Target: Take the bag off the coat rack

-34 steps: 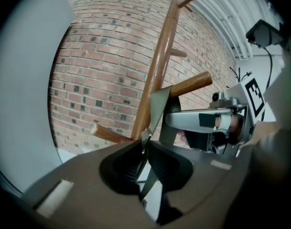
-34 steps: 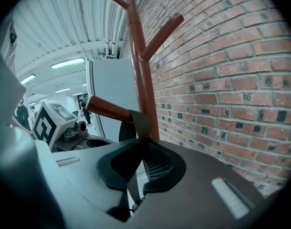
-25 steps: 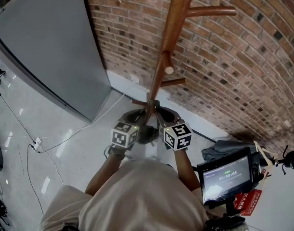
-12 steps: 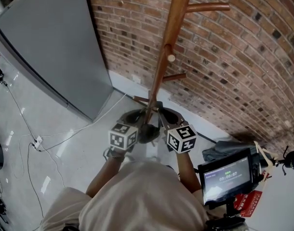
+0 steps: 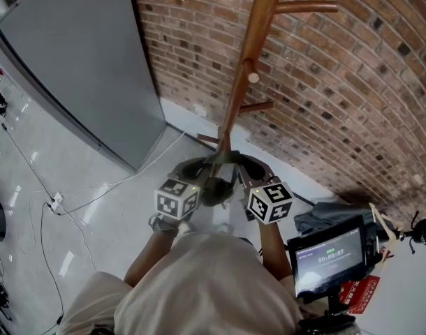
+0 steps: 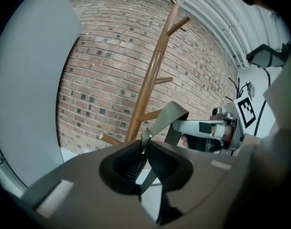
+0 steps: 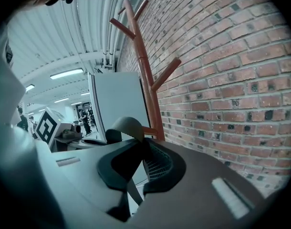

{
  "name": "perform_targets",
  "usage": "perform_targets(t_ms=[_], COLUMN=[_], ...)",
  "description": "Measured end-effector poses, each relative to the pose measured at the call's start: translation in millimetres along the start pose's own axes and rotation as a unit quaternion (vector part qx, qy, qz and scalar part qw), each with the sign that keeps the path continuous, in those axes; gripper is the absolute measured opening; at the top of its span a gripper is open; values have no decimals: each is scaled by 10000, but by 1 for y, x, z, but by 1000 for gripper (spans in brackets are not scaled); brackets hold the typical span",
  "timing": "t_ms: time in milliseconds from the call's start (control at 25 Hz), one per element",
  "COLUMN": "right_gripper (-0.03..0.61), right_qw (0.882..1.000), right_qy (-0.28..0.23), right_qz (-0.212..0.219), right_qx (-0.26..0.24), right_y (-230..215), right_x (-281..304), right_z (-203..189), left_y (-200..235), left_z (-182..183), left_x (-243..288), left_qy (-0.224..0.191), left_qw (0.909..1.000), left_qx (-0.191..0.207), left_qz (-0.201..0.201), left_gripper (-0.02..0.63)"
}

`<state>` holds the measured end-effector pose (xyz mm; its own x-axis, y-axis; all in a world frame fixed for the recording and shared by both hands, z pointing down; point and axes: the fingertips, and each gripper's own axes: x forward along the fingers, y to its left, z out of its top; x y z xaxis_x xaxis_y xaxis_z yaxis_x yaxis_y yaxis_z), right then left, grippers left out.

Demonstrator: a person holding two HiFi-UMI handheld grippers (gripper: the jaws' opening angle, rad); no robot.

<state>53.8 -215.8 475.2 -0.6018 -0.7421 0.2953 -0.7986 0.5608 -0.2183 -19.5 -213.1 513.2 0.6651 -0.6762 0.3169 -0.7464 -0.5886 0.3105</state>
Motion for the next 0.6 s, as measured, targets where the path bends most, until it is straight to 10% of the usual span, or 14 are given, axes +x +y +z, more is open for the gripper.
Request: perform_targets(t_ms=[600], right_gripper=[8], right_qw=[9971], right_qy=[-711], right_qz=[260], right_qx=[41], right_y=[22], right_x=[-32], right_z=[70], left_y=[-24], left_z=[62], left_x=[-33], left_qy=[-564], left_qw=[9980], left_qx=[188], left_qz=[-208], left_gripper=[43])
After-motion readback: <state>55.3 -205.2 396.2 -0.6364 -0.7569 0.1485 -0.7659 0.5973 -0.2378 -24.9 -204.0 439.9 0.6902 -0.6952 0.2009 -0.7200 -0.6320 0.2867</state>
